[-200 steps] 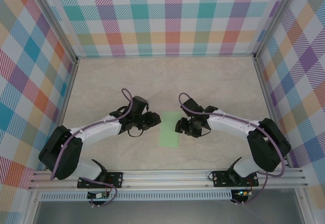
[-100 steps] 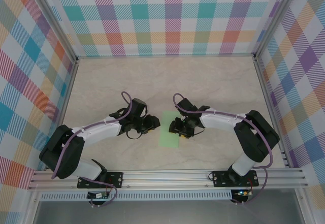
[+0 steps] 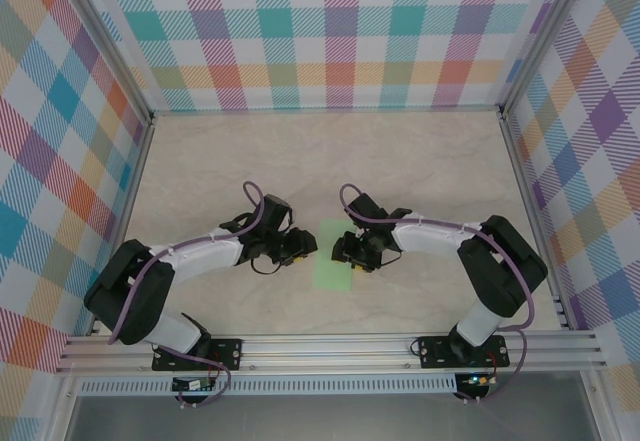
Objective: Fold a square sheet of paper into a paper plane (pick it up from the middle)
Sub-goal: Fold the triangle a second time at the center of the table.
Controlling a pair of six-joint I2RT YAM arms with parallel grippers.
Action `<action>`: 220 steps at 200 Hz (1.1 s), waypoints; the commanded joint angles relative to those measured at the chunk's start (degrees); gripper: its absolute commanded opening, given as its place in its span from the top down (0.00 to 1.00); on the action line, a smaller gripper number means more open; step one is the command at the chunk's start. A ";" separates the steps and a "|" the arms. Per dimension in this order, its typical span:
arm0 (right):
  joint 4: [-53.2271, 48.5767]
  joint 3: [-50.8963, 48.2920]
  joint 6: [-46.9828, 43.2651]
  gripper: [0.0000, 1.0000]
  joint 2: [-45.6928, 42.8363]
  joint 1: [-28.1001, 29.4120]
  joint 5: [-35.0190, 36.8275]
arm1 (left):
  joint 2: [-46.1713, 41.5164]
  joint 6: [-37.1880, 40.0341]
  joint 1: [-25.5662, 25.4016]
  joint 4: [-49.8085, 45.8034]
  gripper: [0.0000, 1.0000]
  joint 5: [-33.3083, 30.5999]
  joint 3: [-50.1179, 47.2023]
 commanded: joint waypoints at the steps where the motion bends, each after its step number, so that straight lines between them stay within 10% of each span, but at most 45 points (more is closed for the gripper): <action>1: 0.05 0.74 -0.42 0.49 1.71 0.33 -0.05 | 1.33 -0.62 0.62 1.58 0.63 1.88 -0.56; 220: 1.53 2.93 -2.22 0.46 0.94 -1.01 2.02 | 2.50 -0.18 -0.44 -1.58 0.60 0.64 0.06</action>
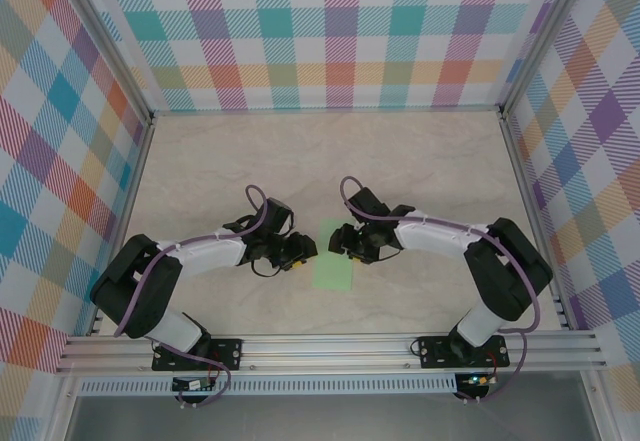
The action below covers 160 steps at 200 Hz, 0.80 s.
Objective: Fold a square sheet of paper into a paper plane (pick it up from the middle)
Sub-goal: Fold the triangle a second time at the center of the table.
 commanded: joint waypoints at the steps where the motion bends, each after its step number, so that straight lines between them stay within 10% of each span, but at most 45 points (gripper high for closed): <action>1: -0.33 1.32 -1.15 0.46 2.65 -0.43 0.36 | 0.42 -0.14 -0.27 -1.16 0.60 -0.12 0.74; 160: -1.97 -3.42 -0.04 0.47 4.08 -0.51 2.59 | -5.60 -3.58 -2.54 -3.18 0.56 1.77 -3.38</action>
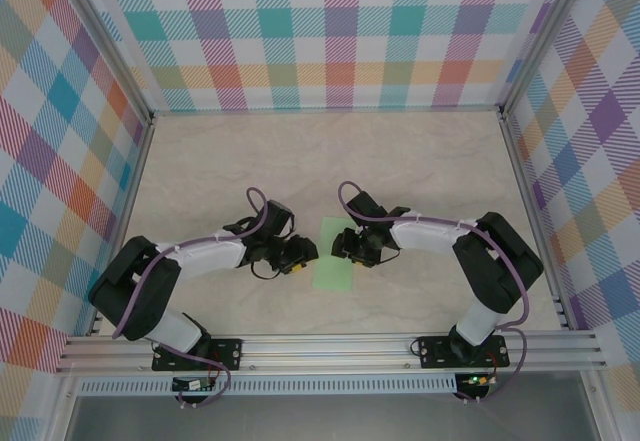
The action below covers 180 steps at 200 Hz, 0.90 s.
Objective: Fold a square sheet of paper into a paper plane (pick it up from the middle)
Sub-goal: Fold the triangle a second time at the center of the table.
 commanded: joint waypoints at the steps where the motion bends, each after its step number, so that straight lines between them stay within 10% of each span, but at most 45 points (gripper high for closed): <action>1: -2.31 -2.38 0.34 0.47 1.09 -0.25 1.17 | -4.58 -2.79 -1.16 -2.03 0.56 0.88 -2.51; 180: -2.31 -2.65 0.78 0.46 1.31 -0.26 1.09 | -1.67 -8.21 -2.67 7.00 0.57 3.08 -6.57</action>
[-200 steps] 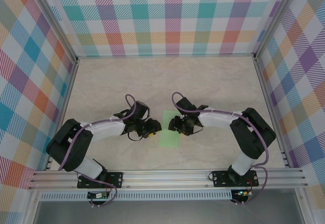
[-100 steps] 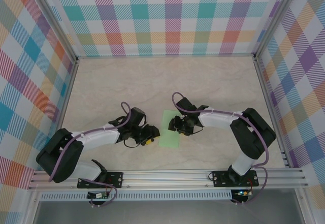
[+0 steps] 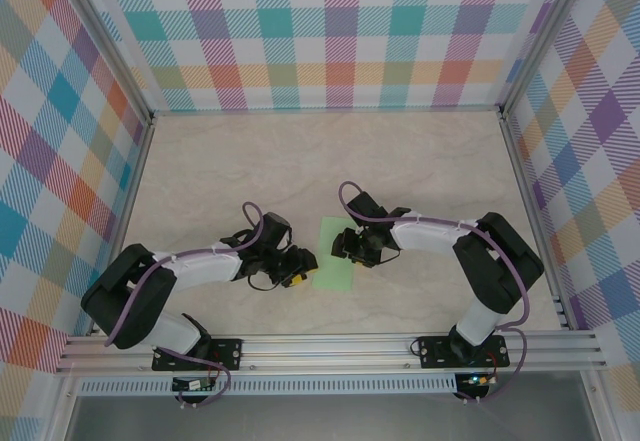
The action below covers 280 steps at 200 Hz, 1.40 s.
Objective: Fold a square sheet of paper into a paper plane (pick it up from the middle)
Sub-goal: Fold the triangle a second time at the center of the table.
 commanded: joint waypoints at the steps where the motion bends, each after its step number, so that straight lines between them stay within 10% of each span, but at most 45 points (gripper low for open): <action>1: -2.90 -2.23 0.59 0.46 1.48 -0.27 1.22 | 0.59 -0.34 -0.63 1.24 0.57 1.11 -0.41; 280: -2.84 -2.05 0.97 0.46 2.69 -0.21 0.36 | 3.82 0.10 -2.35 0.93 0.65 2.09 0.91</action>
